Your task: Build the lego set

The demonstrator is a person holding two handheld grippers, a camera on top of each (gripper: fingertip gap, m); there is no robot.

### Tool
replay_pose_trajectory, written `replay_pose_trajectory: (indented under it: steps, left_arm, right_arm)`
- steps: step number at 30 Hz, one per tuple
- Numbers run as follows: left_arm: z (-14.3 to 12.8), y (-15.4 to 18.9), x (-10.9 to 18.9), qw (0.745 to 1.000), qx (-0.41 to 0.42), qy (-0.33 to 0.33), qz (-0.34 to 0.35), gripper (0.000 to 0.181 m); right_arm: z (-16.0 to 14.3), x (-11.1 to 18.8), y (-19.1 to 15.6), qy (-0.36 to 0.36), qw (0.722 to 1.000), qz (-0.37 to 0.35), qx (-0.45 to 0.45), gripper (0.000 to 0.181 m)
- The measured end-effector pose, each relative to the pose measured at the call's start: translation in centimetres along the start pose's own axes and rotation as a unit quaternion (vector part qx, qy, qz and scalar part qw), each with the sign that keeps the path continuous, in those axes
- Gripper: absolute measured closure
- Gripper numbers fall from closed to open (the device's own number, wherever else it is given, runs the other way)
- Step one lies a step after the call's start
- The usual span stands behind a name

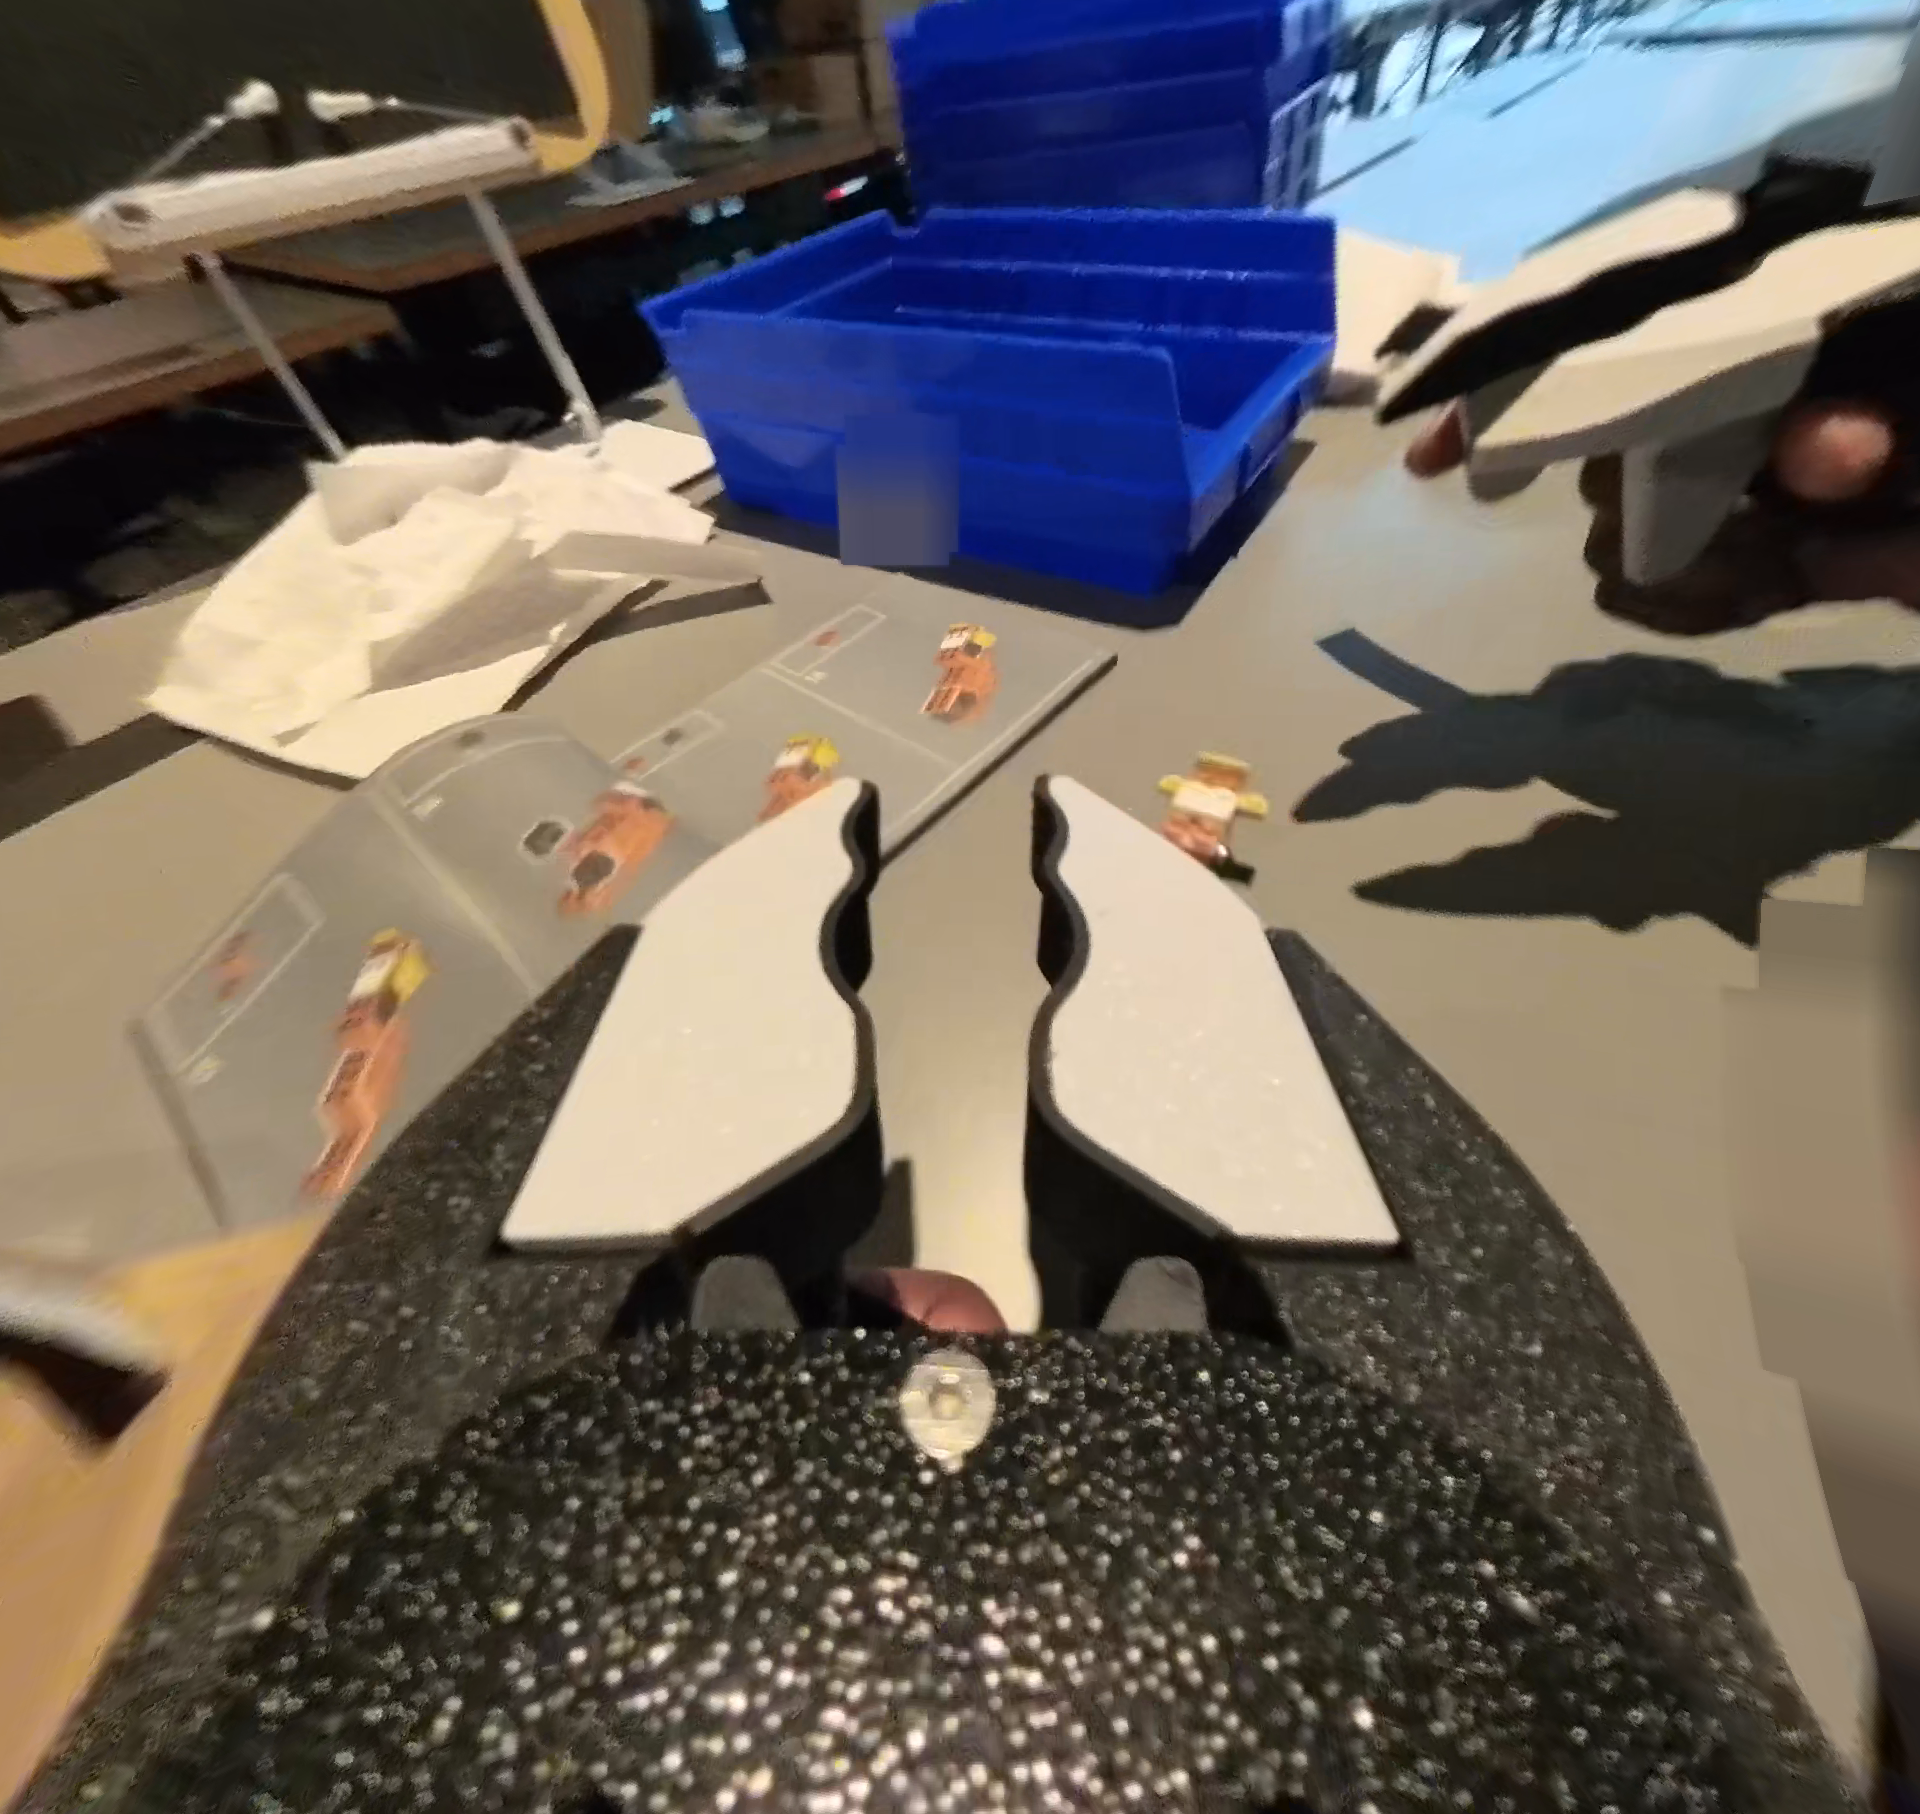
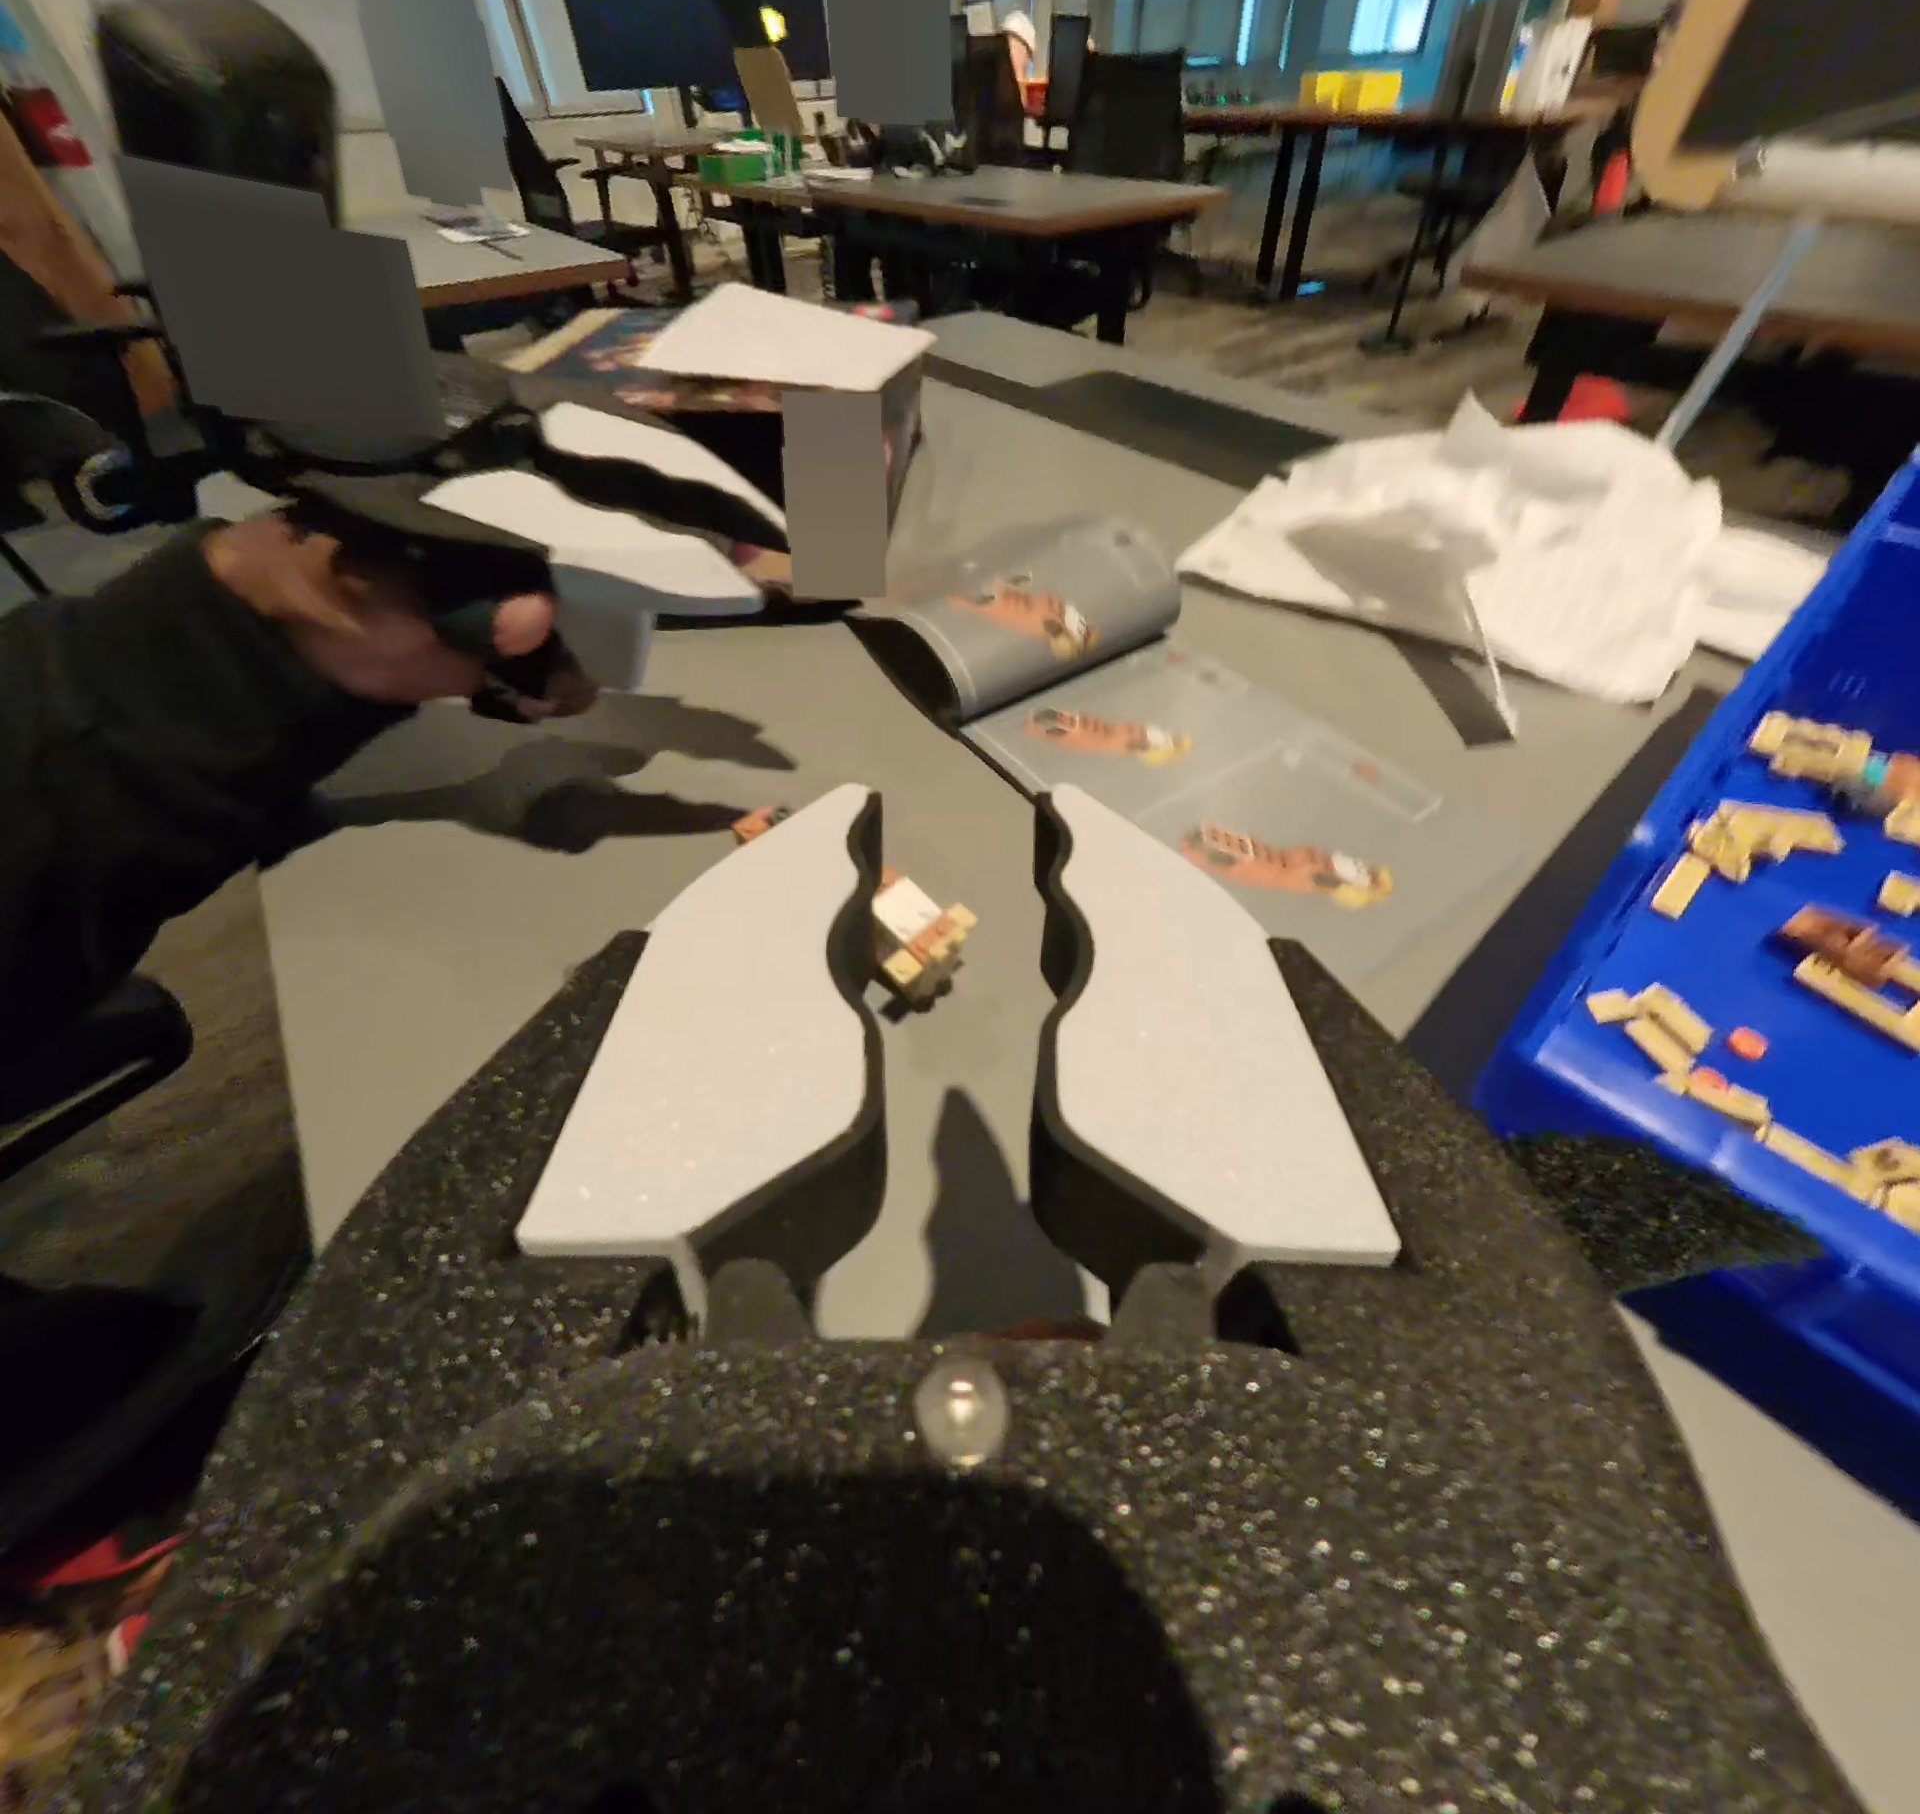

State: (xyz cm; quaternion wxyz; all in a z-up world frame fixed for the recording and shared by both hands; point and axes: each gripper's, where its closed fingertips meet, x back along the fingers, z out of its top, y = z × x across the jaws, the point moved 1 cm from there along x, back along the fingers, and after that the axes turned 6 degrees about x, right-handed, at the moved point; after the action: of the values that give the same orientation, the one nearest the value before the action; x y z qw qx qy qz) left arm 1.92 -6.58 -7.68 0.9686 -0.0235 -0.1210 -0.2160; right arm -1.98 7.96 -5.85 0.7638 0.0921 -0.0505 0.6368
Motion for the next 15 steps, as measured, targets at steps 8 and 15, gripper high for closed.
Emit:
replay_pose_trajectory:
  steps: [8,15]
  left_arm:
    - [-6.6,8.0,4.3,0.992,-0.053,-0.115,-0.022,0.151]
    - [-7.0,6.1,2.7,0.99,-0.04,-0.136,0.0,0.151]
  right_arm:
    - [-4.5,-2.0,-5.1,-0.064,0.993,0.093,0.025,0.153]
    - [-3.7,-5.0,-4.4,-0.107,0.978,0.103,0.15,0.151]
